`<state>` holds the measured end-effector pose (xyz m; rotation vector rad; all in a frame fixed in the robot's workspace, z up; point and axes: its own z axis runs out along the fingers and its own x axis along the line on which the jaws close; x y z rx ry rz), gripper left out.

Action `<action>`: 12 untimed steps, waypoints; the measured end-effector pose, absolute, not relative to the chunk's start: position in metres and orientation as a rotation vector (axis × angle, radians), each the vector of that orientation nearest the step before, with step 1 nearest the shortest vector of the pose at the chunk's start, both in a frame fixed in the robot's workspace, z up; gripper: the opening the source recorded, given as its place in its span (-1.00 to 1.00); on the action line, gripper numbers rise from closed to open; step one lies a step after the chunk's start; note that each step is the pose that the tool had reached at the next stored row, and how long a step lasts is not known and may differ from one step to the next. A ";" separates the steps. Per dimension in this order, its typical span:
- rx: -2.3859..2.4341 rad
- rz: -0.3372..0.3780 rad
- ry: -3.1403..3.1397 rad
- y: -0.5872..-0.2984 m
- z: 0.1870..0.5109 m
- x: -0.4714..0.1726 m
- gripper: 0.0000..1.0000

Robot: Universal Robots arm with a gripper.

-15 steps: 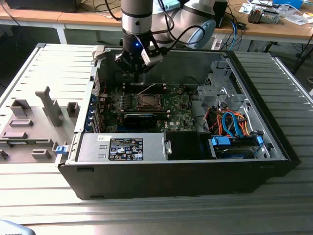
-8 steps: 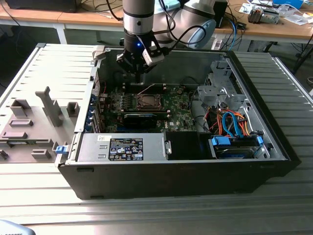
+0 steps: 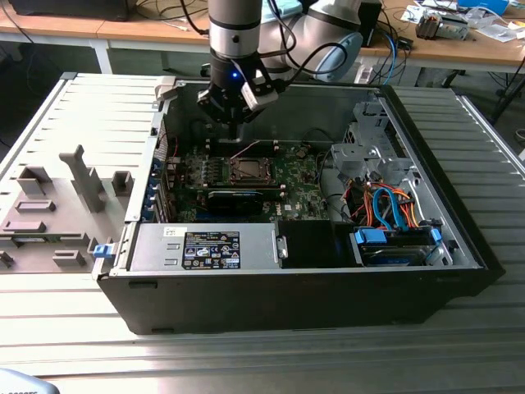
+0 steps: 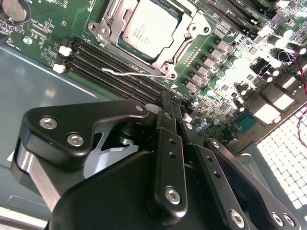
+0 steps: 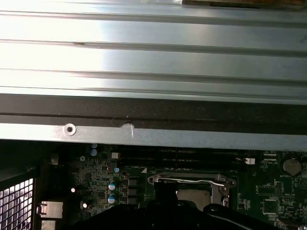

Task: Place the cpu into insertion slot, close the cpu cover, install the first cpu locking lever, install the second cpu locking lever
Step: 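Install the first cpu locking lever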

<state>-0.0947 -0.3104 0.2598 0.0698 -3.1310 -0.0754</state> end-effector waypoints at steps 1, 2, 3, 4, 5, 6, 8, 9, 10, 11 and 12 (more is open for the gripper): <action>0.070 -0.075 -3.131 -0.310 0.260 -0.095 -0.79; 0.070 -0.075 -3.131 -0.310 0.260 -0.094 -0.79; 0.070 -0.075 -3.131 -0.310 0.260 -0.094 -0.79; 0.070 -0.075 -3.131 -0.310 0.260 -0.094 -0.79; 0.070 -0.075 -3.131 -0.310 0.260 -0.093 -0.79; 0.070 -0.075 -3.131 -0.310 0.260 -0.093 -0.79; 0.070 -0.075 -3.131 -0.310 0.260 -0.093 -0.79; 0.070 -0.075 -3.131 -0.310 0.259 -0.093 -0.79; 0.070 -0.075 -3.131 -0.310 0.259 -0.093 -0.79; 0.070 -0.075 -3.131 -0.310 0.259 -0.093 -0.79; 0.070 -0.075 -3.131 -0.310 0.259 -0.093 -0.79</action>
